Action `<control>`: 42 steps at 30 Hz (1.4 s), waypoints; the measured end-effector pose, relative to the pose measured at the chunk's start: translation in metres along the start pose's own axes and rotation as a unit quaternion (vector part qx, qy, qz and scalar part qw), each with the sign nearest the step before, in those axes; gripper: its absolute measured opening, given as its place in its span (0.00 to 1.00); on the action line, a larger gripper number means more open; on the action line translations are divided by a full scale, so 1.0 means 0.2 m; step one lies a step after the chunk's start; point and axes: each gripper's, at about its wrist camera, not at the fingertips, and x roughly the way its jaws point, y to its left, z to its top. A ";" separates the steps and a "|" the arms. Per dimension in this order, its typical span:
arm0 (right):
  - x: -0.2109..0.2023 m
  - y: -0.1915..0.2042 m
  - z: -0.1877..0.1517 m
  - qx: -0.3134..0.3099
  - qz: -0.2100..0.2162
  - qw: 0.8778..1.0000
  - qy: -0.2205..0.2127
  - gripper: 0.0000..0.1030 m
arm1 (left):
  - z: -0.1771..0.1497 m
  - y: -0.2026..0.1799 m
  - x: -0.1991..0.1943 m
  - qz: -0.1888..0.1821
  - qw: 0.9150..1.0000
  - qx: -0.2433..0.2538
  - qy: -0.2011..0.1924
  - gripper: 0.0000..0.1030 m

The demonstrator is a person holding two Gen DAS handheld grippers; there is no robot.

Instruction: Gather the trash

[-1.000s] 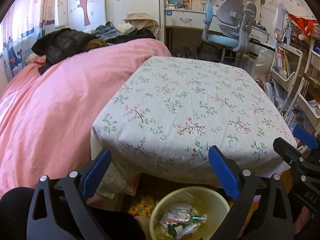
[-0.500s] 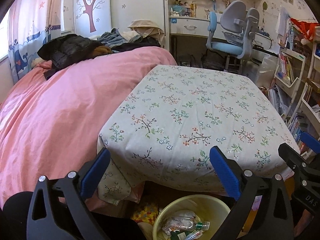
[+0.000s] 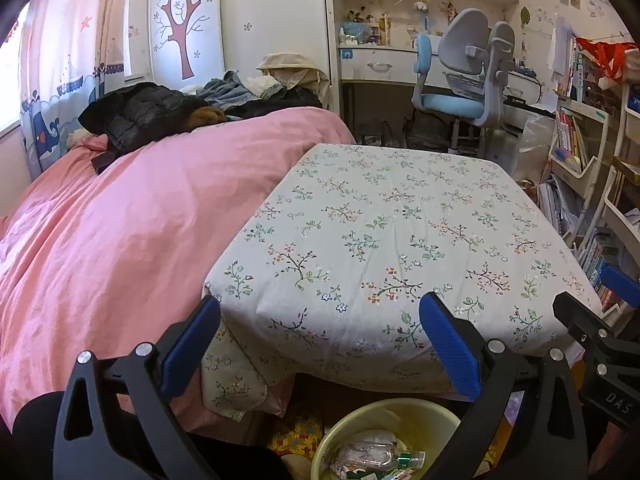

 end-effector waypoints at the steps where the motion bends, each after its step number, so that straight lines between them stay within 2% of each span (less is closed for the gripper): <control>1: 0.00 0.00 0.00 0.000 0.000 1.000 0.000 0.80 | 0.00 0.00 0.00 0.000 1.000 0.001 -0.001 0.92; 6: 0.00 0.00 -0.01 0.000 -0.002 1.000 -0.002 0.81 | 0.00 0.00 -0.02 0.000 1.000 -0.001 -0.012 0.92; 42: -0.02 -0.01 0.00 -0.004 -0.006 1.000 -0.008 0.81 | 0.02 0.01 -0.04 0.005 1.000 -0.006 -0.026 0.92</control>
